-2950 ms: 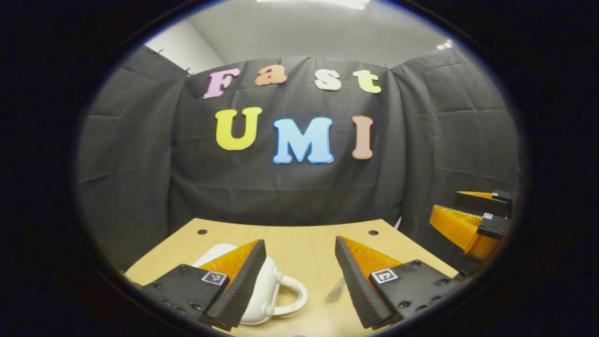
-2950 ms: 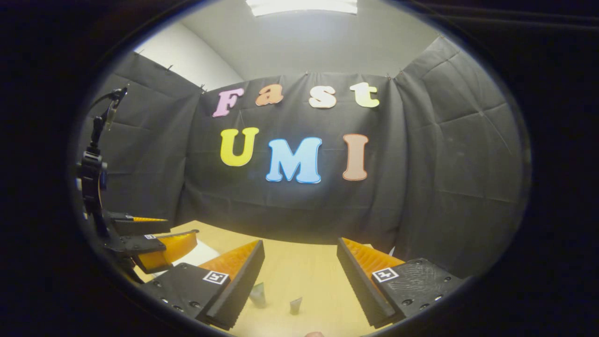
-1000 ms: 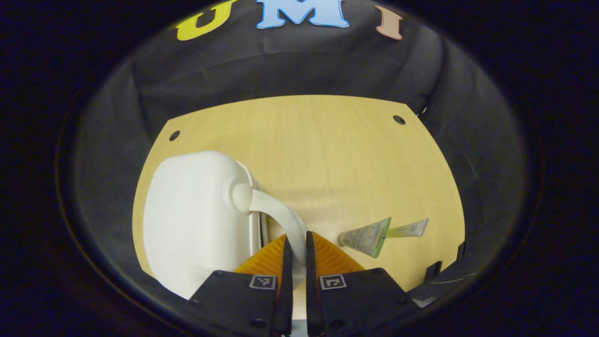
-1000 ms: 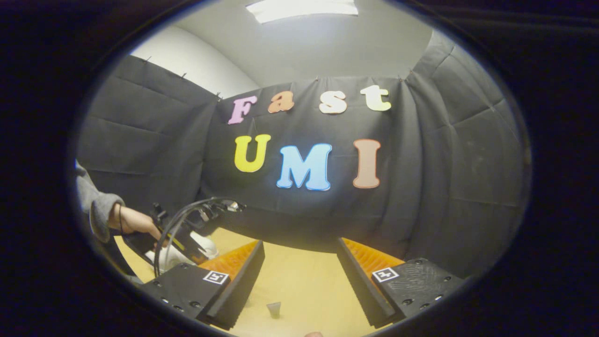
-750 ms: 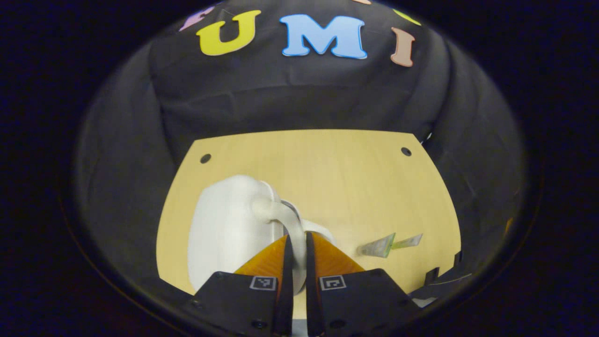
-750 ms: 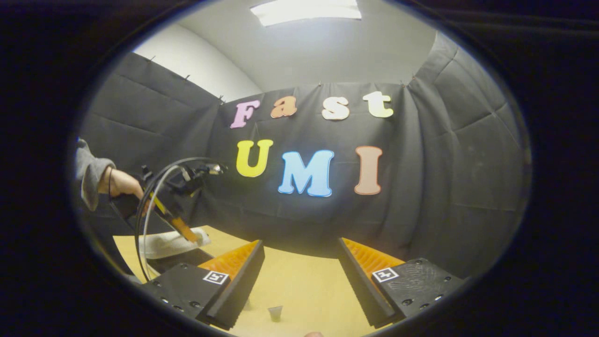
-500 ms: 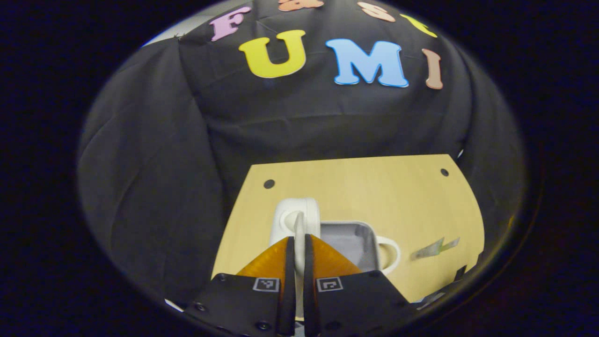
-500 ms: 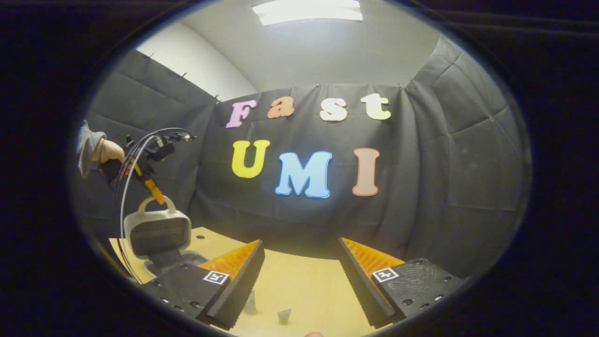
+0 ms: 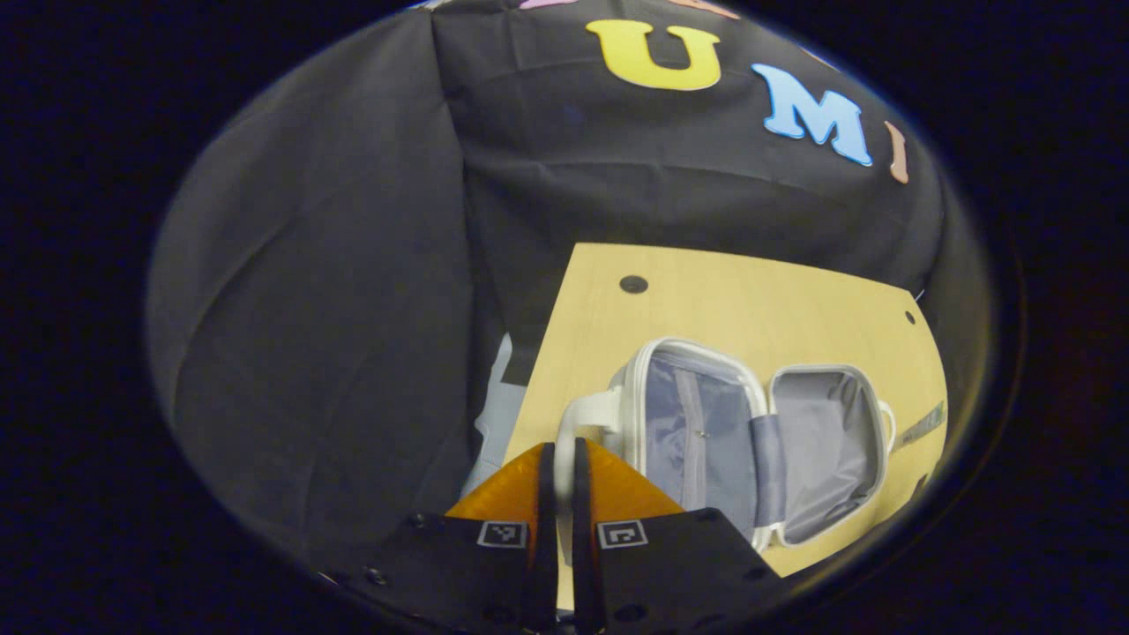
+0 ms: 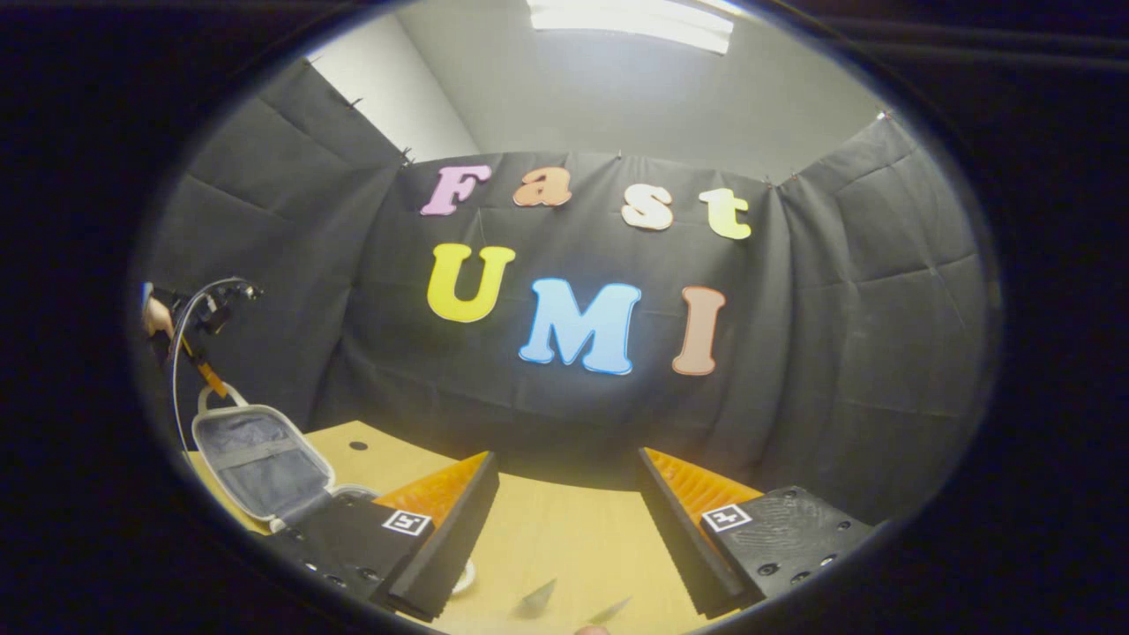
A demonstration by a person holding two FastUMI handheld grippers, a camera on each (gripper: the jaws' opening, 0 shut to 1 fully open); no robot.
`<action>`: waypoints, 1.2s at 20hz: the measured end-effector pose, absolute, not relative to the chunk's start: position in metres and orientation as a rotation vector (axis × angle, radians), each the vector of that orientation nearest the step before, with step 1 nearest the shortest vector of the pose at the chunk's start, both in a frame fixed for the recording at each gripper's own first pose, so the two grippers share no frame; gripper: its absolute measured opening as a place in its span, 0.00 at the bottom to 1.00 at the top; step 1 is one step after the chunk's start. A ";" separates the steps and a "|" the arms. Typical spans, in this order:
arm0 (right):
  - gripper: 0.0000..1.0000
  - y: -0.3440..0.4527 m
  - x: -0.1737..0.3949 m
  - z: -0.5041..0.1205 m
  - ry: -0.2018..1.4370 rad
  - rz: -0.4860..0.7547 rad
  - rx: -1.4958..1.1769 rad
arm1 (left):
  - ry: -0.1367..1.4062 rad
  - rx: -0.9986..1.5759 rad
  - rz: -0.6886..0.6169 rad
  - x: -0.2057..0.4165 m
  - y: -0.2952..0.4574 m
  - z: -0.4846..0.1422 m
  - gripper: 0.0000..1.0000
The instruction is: First open the suitcase, pack the skin care products into it, and then close the suitcase.
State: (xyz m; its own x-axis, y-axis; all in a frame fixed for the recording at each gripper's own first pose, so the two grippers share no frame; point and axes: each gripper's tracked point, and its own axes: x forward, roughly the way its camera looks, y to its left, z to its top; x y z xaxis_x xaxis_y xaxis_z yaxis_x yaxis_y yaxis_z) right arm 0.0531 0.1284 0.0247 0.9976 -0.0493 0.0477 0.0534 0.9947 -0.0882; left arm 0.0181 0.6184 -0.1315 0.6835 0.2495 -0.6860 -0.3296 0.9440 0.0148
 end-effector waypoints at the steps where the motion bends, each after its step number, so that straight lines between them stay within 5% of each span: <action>1: 0.95 0.141 0.053 0.030 -0.050 -0.054 -0.079 | 0.759 -0.145 0.306 0.018 0.633 -0.157 0.15; 5: 0.94 0.174 0.049 0.047 -0.040 -0.063 -0.075 | 0.808 -0.257 0.283 0.016 0.660 -0.233 0.15; 10: 0.95 0.162 0.034 0.052 -0.021 -0.146 -0.070 | 0.763 -0.210 0.302 0.029 0.675 -0.253 0.21; 12: 0.95 0.149 0.024 0.048 -0.012 -0.181 -0.070 | 0.695 -0.235 0.303 0.038 0.668 -0.240 0.38; 15: 0.95 0.125 0.012 0.041 -0.002 -0.231 -0.067 | 0.562 -0.220 0.370 0.035 0.671 -0.207 0.90; 16: 0.94 0.117 0.009 0.039 0.000 -0.237 -0.056 | 0.507 -0.211 0.391 0.033 0.668 -0.189 0.96; 24: 0.94 0.062 -0.002 0.017 0.010 -0.214 -0.018 | 0.172 -0.102 0.405 0.016 0.537 -0.060 0.94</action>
State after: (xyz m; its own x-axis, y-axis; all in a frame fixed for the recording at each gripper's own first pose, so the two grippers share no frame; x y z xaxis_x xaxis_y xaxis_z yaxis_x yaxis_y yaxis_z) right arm -0.0025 0.0624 0.0166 0.9771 -0.2127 -0.0080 0.2126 0.9770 -0.0188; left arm 0.0160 0.5374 -0.0599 0.9049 0.3825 -0.1867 -0.3998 0.9143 -0.0645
